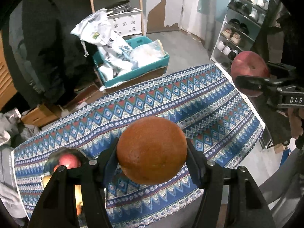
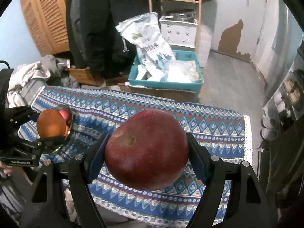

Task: Organize fruits
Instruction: 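Carry the orange over the glass bowl with the left tool while the right tool carries the apple there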

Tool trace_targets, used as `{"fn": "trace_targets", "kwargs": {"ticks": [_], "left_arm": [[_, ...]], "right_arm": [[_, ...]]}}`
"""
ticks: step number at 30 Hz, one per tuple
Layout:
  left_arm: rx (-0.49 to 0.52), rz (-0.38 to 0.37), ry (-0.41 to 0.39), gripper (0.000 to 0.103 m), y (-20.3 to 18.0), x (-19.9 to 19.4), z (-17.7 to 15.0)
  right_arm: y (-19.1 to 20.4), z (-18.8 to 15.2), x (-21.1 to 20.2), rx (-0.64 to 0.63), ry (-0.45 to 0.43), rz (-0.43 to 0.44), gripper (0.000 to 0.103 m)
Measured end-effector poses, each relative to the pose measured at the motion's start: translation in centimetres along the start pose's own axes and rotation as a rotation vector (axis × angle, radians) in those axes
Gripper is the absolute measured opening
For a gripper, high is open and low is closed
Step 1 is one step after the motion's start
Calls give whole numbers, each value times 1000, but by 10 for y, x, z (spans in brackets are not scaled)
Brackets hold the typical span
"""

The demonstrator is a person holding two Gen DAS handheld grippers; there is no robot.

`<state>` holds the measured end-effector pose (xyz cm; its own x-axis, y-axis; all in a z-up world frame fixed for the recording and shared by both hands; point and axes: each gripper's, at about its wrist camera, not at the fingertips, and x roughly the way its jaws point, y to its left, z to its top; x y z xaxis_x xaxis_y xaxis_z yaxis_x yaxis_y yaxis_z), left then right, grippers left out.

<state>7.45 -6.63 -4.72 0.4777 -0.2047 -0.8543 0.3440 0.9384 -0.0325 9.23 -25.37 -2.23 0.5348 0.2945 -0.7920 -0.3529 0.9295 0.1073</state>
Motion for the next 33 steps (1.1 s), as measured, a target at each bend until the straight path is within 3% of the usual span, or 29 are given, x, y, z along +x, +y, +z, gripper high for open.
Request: {"fn": "trace_targets", "kwargs": {"ticks": [17, 33], "left_arm": [[-81, 12, -47, 66, 51, -39, -43], [-181, 22, -62, 66, 104, -56, -72]], "right_arm": [[82, 18, -6, -108, -26, 90, 78], [171, 41, 16, -241, -13, 178, 78]]}}
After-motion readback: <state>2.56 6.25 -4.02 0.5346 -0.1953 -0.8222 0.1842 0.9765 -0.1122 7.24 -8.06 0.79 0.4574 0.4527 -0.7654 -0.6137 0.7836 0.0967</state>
